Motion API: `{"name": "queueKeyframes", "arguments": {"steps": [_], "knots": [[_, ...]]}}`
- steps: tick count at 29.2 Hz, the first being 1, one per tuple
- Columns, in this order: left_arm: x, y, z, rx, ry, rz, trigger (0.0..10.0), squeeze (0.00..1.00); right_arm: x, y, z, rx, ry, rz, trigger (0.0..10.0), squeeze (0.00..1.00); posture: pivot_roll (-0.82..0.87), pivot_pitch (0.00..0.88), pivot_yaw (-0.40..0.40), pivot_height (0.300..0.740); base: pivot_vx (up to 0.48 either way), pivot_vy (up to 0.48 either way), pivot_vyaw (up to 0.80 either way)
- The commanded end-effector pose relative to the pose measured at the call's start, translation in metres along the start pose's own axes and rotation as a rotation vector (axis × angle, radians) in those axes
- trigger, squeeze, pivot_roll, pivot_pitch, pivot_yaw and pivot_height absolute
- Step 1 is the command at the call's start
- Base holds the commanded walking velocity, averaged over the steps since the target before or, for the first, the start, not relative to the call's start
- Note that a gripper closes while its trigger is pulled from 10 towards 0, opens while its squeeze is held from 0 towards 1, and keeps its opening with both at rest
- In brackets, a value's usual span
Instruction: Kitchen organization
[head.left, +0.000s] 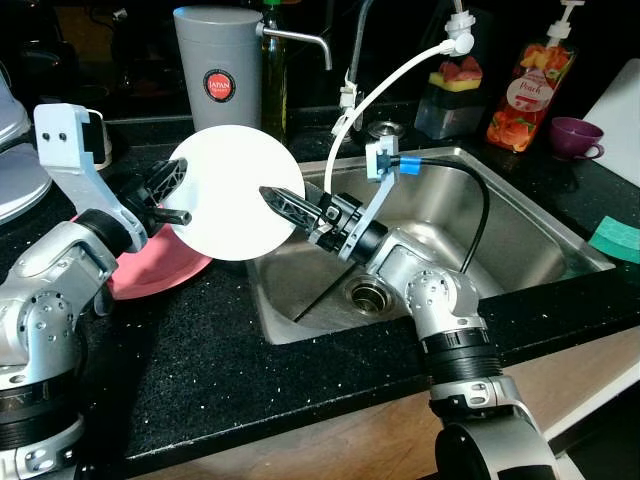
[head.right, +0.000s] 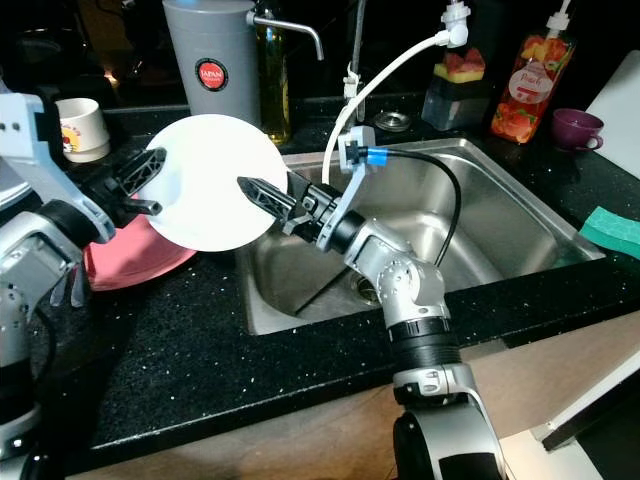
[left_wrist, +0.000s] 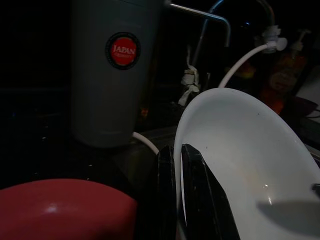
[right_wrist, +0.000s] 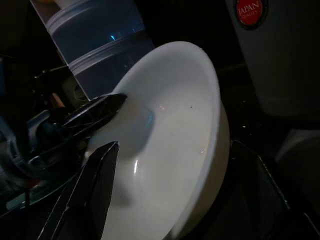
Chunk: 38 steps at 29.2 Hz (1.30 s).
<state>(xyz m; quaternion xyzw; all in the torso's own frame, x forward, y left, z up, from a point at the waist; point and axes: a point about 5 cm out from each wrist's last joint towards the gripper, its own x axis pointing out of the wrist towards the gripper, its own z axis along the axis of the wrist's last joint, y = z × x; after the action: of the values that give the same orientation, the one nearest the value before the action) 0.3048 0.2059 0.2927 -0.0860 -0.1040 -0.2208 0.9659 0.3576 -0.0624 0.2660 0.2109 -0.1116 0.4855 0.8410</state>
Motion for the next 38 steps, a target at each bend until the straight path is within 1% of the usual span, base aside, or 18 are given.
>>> {"name": "queueKeyframes", "arguments": {"steps": [1, 3, 4, 5, 12, 16, 17, 18, 19, 20, 24, 25, 27, 28, 32, 33, 36, 38], "knots": [[-0.001, -0.005, 0.002, 0.011, -0.015, -0.033, 0.0, 0.00, 0.000, 0.002, 0.000, -0.019, 0.009, 0.005, 10.0, 0.00, 0.03, 0.042, -0.016, 0.740, 0.000, 0.000, 0.00], [-0.001, -0.006, 0.002, 0.012, -0.015, -0.035, 0.0, 0.00, 0.000, 0.002, -0.002, -0.032, 0.030, 0.005, 10.0, 0.00, 0.03, 0.042, -0.016, 0.740, 0.000, 0.000, 0.00], [0.001, -0.008, 0.002, 0.012, -0.018, -0.047, 0.0, 0.00, 0.001, 0.001, -0.007, -0.054, 0.063, -0.013, 4.3, 0.00, 0.03, 0.044, -0.017, 0.740, 0.000, 0.000, 0.00], [0.001, -0.009, 0.002, 0.013, -0.019, -0.048, 0.0, 0.00, 0.001, -0.001, -0.008, -0.048, 0.065, -0.026, 0.0, 0.00, 0.03, 0.045, -0.017, 0.740, 0.000, 0.000, 0.00], [0.003, -0.011, 0.000, 0.023, -0.017, -0.053, 0.0, 0.00, 0.000, -0.004, -0.007, -0.036, 0.052, -0.051, 0.0, 0.00, 0.03, 0.050, -0.016, 0.740, 0.000, 0.000, 0.00], [0.005, -0.012, -0.001, 0.035, -0.014, -0.055, 0.0, 0.00, -0.002, -0.008, -0.004, -0.043, 0.040, -0.090, 0.0, 0.00, 0.03, 0.051, -0.014, 0.740, 0.000, 0.000, 0.00], [0.006, -0.013, -0.002, 0.046, -0.011, -0.061, 1.8, 0.00, -0.003, -0.011, -0.002, -0.046, 0.030, -0.112, 0.0, 0.00, 0.03, 0.055, -0.013, 0.740, 0.000, 0.000, 0.00], [0.006, -0.014, -0.002, 0.050, -0.010, -0.063, 1.8, 0.00, -0.003, -0.012, -0.002, -0.047, 0.027, -0.120, 0.0, 0.00, 0.03, 0.055, -0.013, 0.740, 0.000, 0.000, 0.00], [0.006, -0.014, -0.002, 0.063, -0.006, -0.063, 9.2, 0.00, -0.003, -0.014, -0.001, -0.047, 0.019, -0.142, 0.0, 0.00, 0.03, 0.055, -0.012, 0.740, 0.000, 0.000, 0.00], [0.007, -0.014, -0.002, 0.072, -0.003, -0.063, 10.0, 0.00, -0.004, -0.016, 0.000, -0.048, 0.015, -0.158, 0.0, 0.00, 0.03, 0.055, -0.012, 0.740, 0.000, 0.000, 0.00], [0.008, -0.014, -0.003, 0.096, -0.002, -0.051, 10.0, 0.00, -0.005, -0.024, 0.006, -0.048, -0.015, -0.233, 0.0, 0.00, 0.03, 0.058, -0.012, 0.740, 0.000, 0.000, 0.00], [0.008, -0.013, -0.003, 0.097, -0.002, -0.050, 10.0, 0.45, -0.007, -0.030, 0.009, -0.048, -0.033, -0.281, 0.0, 0.00, 0.03, 0.060, -0.012, 0.740, 0.000, 0.000, 0.00], [0.008, -0.013, -0.004, 0.098, -0.003, -0.049, 10.0, 0.45, -0.007, -0.031, 0.010, -0.048, -0.037, -0.293, 0.0, 0.00, 0.03, 0.060, -0.012, 0.740, 0.000, 0.000, 0.00], [0.008, -0.013, -0.003, 0.098, -0.004, -0.051, 10.0, 1.00, -0.009, -0.035, 0.012, -0.049, -0.048, -0.326, 0.0, 0.00, 0.03, 0.061, -0.012, 0.740, 0.000, 0.000, 0.00], [0.009, -0.013, -0.002, 0.115, -0.007, -0.040, 10.0, 1.00, -0.015, -0.048, 0.019, -0.050, -0.087, -0.436, 0.0, 0.00, 0.03, 0.063, -0.011, 0.740, 0.000, 0.000, 0.00], [0.010, -0.013, -0.002, 0.119, -0.014, -0.037, 10.0, 0.00, -0.017, -0.051, 0.021, -0.052, -0.096, -0.465, 0.0, 0.00, 0.02, 0.064, -0.011, 0.740, 0.000, 0.000, 0.00], [0.010, -0.011, 0.002, 0.121, -0.047, -0.015, 10.0, 0.00, -0.023, -0.059, 0.024, -0.068, -0.112, -0.544, 0.0, 0.00, 0.02, 0.064, -0.011, 0.740, 0.000, 0.000, 0.00], [0.011, -0.009, 0.009, 0.121, -0.099, 0.013, 10.0, 0.00, -0.031, -0.069, 0.027, -0.078, -0.126, -0.636, 0.0, 0.00, 0.02, 0.065, -0.011, 0.740, 0.000, 0.000, 0.00]]}}
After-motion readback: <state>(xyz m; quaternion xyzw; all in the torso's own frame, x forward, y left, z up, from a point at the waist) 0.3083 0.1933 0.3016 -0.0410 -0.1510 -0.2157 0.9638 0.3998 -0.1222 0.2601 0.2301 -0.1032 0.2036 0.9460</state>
